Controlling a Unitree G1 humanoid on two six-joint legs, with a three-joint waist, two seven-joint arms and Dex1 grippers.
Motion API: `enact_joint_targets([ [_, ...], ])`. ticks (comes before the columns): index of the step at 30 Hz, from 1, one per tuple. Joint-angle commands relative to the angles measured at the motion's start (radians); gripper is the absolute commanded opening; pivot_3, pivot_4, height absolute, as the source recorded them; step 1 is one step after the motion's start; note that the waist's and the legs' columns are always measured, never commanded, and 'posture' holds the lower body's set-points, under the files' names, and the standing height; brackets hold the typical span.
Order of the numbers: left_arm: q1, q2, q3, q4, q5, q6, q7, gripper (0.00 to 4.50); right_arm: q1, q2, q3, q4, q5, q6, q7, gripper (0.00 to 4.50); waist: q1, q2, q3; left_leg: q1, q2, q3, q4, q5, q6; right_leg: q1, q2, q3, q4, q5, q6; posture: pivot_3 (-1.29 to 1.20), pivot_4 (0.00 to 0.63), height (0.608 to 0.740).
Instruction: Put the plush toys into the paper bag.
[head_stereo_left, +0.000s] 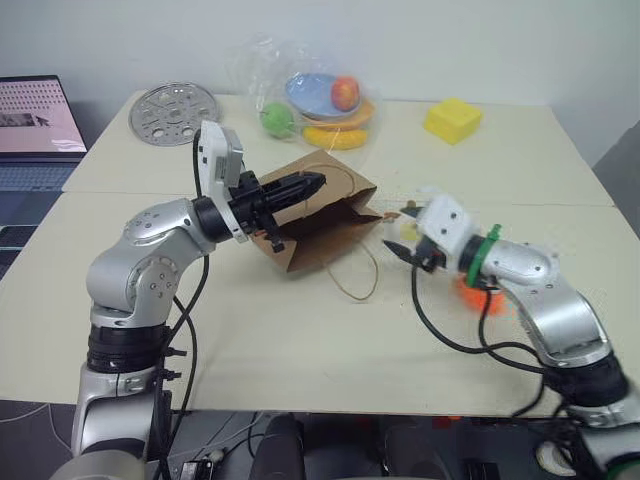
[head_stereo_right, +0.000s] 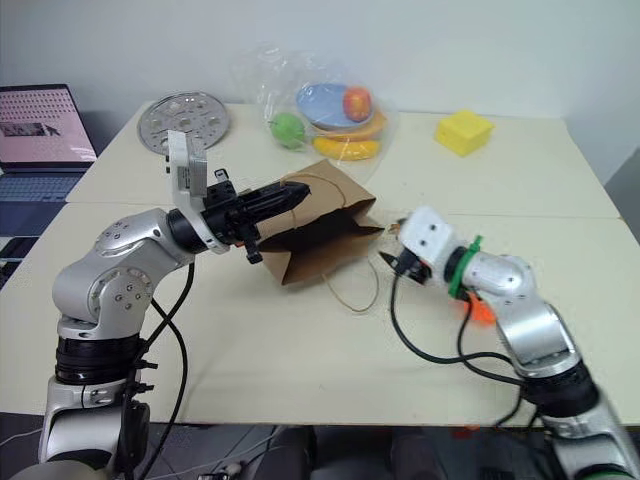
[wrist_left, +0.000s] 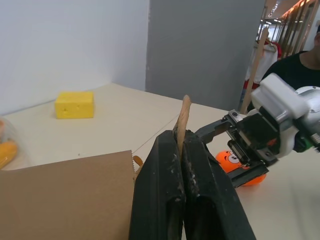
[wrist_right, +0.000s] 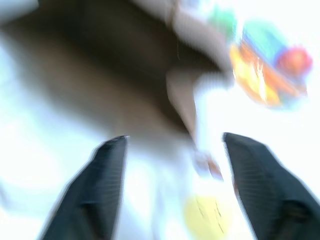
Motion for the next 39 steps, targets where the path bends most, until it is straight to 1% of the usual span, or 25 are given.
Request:
enact_joint_targets([
  [1,-0.016,0.000,0.007,-0.028,-0.005,-0.009,0.002,0.00,-0.009,-0.029,0.048,0.091,-0.093,-0.134,0.006,4.32,-0.007,0.000,0.000,0.000,0.000,0.001,0.000,0.000,0.000,0.000,0.000,0.001,0.000,0.000,0.000,0.00,0.150,0.740],
  [8,-0.023,-0.004,0.010,-0.031,-0.008,-0.004,0.012,0.00,-0.077,0.050,0.095,0.309,-0.206,-0.241,-0.059,4.32,-0.022,0.000,0.000,0.000,0.000,0.002,0.000,0.000,0.000,-0.001,0.000,0.002,0.001,0.000,0.000,0.00,0.150,0.740],
  [10,-0.021,-0.004,0.014,-0.035,-0.011,-0.002,0.017,0.00,-0.096,0.082,0.092,0.349,-0.220,-0.246,-0.079,3.96,-0.021,0.000,0.000,0.000,0.000,0.001,0.000,0.000,0.000,0.000,0.000,0.002,0.001,0.000,0.000,0.00,0.150,0.740],
  [12,-0.021,-0.004,0.015,-0.036,-0.013,-0.001,0.020,0.00,-0.106,0.100,0.089,0.371,-0.229,-0.251,-0.086,3.41,-0.021,0.000,0.000,0.000,0.000,0.001,0.000,0.000,0.000,0.000,0.000,0.001,0.001,0.000,0.000,0.00,0.150,0.740],
  [19,-0.020,0.000,0.016,-0.033,-0.014,-0.003,0.019,0.00,-0.109,0.098,0.069,0.377,-0.256,-0.286,-0.088,0.86,-0.021,0.000,0.000,0.000,0.000,0.001,0.000,0.000,0.000,0.000,0.000,0.001,0.001,0.000,0.000,0.00,0.150,0.740],
  [21,-0.024,0.000,0.016,-0.029,-0.016,-0.002,0.018,0.00,-0.109,0.079,0.054,0.347,-0.245,-0.295,-0.062,0.22,-0.021,0.000,0.000,0.000,0.000,0.001,0.000,0.000,0.000,0.000,0.000,0.001,0.001,0.000,0.000,0.00,0.150,0.740],
  [22,-0.025,0.000,0.017,-0.028,-0.017,0.000,0.017,0.00,-0.104,0.052,0.028,0.296,-0.206,-0.276,-0.009,0.02,-0.021,0.000,0.000,0.000,0.000,0.001,0.000,0.000,0.000,0.000,0.000,0.001,0.001,0.000,0.000,0.00,0.150,0.740],
  [26,-0.025,0.006,0.018,-0.027,-0.019,0.002,0.011,0.00,-0.097,-0.039,-0.046,0.125,-0.078,-0.182,0.162,0.02,-0.015,0.001,0.001,0.000,0.000,0.000,0.000,0.000,0.000,0.000,0.000,0.001,0.001,0.000,0.000,0.00,0.150,0.740],
  [29,-0.032,0.006,0.020,-0.021,-0.025,0.006,0.005,0.00,-0.110,-0.140,-0.102,-0.038,0.081,-0.041,0.338,0.02,-0.006,0.001,0.001,0.000,0.000,-0.001,0.000,0.000,0.000,0.000,0.000,0.000,0.001,0.000,0.000,0.00,0.150,0.740],
  [31,-0.036,0.002,0.015,-0.019,-0.030,0.009,0.000,0.00,-0.133,-0.163,-0.105,-0.120,0.173,0.045,0.403,0.02,-0.008,0.001,0.001,0.000,0.000,-0.001,0.000,0.000,0.000,0.001,0.000,0.000,0.001,0.000,0.000,0.00,0.150,0.740],
  [33,-0.040,-0.004,0.011,-0.019,-0.032,0.011,-0.004,0.00,-0.164,-0.138,-0.064,-0.152,0.186,0.081,0.401,0.02,-0.011,0.001,0.001,0.001,0.000,0.000,0.000,0.000,0.000,0.001,0.000,0.000,0.001,0.000,0.000,0.00,0.150,0.740],
  [36,-0.045,-0.012,0.010,-0.020,-0.031,0.016,-0.004,0.00,-0.239,-0.007,0.019,-0.107,0.144,0.113,0.309,0.02,-0.017,0.001,0.001,0.002,0.001,0.000,0.001,0.000,0.000,0.002,0.000,0.000,0.001,0.000,0.000,0.00,0.150,0.740],
  [39,-0.043,-0.017,0.009,-0.026,-0.035,0.020,-0.006,0.00,-0.304,0.115,0.097,0.000,0.077,0.105,0.230,0.02,-0.021,0.001,0.001,0.002,0.001,0.001,0.001,0.000,0.000,0.002,0.001,0.001,0.001,0.000,0.000,0.00,0.150,0.740],
])
